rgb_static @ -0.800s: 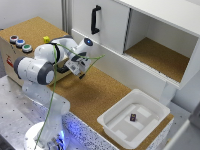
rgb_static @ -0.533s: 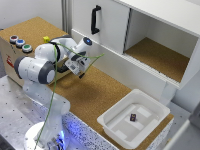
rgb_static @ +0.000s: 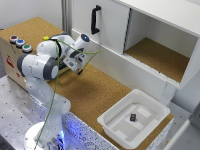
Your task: Grasp the drawer handle, then close it
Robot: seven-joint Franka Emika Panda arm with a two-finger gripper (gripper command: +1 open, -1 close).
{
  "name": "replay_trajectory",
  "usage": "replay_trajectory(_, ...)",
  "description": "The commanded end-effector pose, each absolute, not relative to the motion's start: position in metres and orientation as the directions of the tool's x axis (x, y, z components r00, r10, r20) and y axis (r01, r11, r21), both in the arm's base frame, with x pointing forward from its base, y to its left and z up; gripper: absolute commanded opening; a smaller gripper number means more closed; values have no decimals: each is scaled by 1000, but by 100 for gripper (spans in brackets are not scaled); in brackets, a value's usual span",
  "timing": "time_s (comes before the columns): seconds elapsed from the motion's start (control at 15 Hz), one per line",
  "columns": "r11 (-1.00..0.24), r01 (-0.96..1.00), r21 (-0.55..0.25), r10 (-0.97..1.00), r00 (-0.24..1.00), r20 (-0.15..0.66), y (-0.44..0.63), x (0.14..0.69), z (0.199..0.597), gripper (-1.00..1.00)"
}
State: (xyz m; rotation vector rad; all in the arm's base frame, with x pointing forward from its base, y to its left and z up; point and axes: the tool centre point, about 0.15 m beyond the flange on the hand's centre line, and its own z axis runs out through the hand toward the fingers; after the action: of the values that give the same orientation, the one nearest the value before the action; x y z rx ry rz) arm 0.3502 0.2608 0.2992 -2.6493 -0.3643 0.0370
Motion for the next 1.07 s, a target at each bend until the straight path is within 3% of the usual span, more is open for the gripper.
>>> replay_trajectory(0.0, -828, 314, -465, 338, 940, 32, 321, 364, 280, -100)
replay_trajectory(0.6, -770, 443, -459, 459, 885, 83, 388, 358, 290, -100)
replay_trajectory(0.67, -786, 438, -436, 438, 892, 108, 385, 355, 298, 100)
replay_trajectory(1.0, -849, 360, -387, 280, 927, 248, 336, 330, 345, 100)
